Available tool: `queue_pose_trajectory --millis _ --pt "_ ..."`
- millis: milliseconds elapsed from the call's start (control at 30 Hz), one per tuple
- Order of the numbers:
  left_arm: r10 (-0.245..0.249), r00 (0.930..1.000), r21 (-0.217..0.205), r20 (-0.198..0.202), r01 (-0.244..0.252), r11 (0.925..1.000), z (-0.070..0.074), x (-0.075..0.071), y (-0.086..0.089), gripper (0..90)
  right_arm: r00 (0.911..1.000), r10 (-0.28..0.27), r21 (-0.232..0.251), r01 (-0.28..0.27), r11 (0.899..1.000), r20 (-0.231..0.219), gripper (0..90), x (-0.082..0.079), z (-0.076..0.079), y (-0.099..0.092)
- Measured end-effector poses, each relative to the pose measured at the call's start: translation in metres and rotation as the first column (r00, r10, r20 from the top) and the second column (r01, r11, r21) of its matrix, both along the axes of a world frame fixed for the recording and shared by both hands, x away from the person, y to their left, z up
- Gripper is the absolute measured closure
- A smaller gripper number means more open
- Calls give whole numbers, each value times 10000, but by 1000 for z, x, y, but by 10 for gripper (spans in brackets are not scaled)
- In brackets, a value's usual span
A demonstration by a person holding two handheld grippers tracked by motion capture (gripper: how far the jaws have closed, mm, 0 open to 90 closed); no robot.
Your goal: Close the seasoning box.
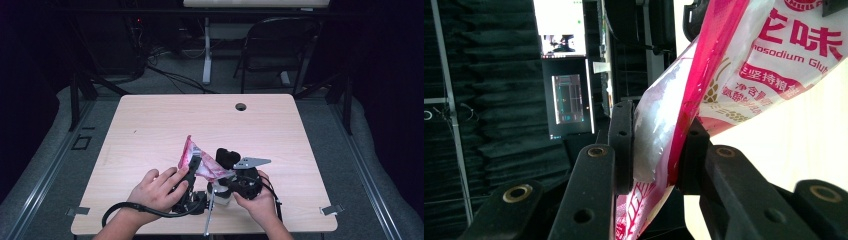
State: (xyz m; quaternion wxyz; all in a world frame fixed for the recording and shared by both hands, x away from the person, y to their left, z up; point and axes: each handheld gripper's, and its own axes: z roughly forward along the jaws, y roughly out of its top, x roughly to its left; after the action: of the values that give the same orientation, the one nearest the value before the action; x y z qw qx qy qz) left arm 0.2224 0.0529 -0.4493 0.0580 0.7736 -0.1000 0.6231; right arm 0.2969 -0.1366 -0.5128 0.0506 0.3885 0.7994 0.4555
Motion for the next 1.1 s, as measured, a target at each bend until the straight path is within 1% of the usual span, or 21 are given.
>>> queue_pose_trajectory --millis 133,167,200,267,300,433,467,600,633,700,800,867,1000,1100 --pt "-1 10000 1 6 1 10000 0 0 0 747 10000 -14 48 14 10000 -9 900 0 0 0" --pt "52 10000 -47 -80 -53 10000 0 0 0 747 10000 -14 52 14 10000 -18 900 0 0 0" --pt "-4 10000 -1 15 4 10000 0 0 0 747 10000 42 17 -42 10000 -13 900 0 0 0" --pt "1 10000 1 5 -1 10000 0 0 0 747 10000 70 2 -70 10000 -35 900 0 0 0" --pt "50 9999 -41 -91 -50 10000 0 0 0 747 10000 69 7 -69 10000 -29 900 0 0 0" --pt "36 10000 0 -78 -36 10000 1 0 0 748 10000 93 -24 -93 10000 -11 900 0 0 1" --pt "-8 10000 27 9 8 10000 1 0 0 748 10000 69 11 -69 10000 -11 900 0 0 1" --pt "-36 10000 6 32 36 10000 1 -1 0 748 10000 96 -37 -96 9999 -5 900 0 0 1" --pt "-29 10000 -47 -29 29 10000 0 -1 0 749 10000 86 -28 -85 10000 29 900 0 0 1" --pt "-66 10000 -32 -14 66 10000 1 -2 -1 750 9999 150 -147 -149 9998 25 900 0 0 2" --pt "-78 10000 -66 8 78 9999 1 -1 -2 752 9999 86 -178 -84 9998 135 900 -1 0 3" --pt "-89 10000 -49 -19 89 9999 1 -1 -1 754 9999 -4 -90 5 10000 159 900 -1 0 2" --pt "-119 9999 70 14 119 9999 1 -2 -2 756 9999 48 -129 -46 9999 112 900 0 0 2" --pt "-103 9999 32 8 103 9999 1 -2 -2 756 9999 107 -178 -105 9998 116 900 0 0 3"
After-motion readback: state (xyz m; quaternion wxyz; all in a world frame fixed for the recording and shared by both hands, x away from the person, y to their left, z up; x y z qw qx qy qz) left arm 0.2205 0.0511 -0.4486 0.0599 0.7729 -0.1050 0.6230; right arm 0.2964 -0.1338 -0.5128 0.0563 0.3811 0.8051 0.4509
